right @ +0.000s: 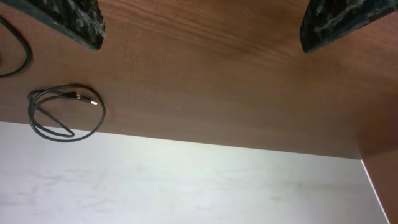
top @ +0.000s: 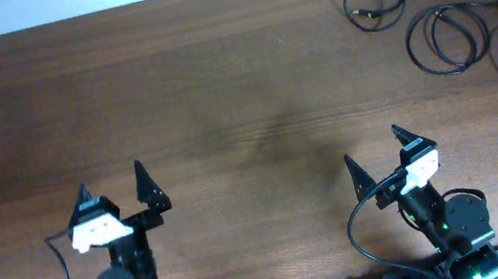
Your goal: Untangle cables
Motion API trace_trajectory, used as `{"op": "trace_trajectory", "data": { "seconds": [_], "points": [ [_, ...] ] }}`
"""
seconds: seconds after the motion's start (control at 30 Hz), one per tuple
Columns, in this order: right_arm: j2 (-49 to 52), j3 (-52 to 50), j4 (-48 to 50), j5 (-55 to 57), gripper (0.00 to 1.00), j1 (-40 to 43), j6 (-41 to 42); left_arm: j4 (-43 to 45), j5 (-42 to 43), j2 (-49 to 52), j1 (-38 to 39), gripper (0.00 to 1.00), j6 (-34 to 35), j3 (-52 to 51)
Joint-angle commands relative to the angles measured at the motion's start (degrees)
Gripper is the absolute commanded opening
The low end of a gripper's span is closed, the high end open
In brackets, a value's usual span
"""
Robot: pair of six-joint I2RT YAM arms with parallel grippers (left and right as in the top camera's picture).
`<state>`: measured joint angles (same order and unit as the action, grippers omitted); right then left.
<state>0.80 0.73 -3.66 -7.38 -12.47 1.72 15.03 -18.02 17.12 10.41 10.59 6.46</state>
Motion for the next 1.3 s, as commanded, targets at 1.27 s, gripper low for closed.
{"op": "trace_trajectory", "data": {
  "seconds": [1.27],
  "points": [
    [-0.6,-0.4,-0.2,0.5,0.99,-0.3,0.3,-19.6,20.0,-16.9,-14.9,0.99,-15.4,-6.0]
  ]
}}
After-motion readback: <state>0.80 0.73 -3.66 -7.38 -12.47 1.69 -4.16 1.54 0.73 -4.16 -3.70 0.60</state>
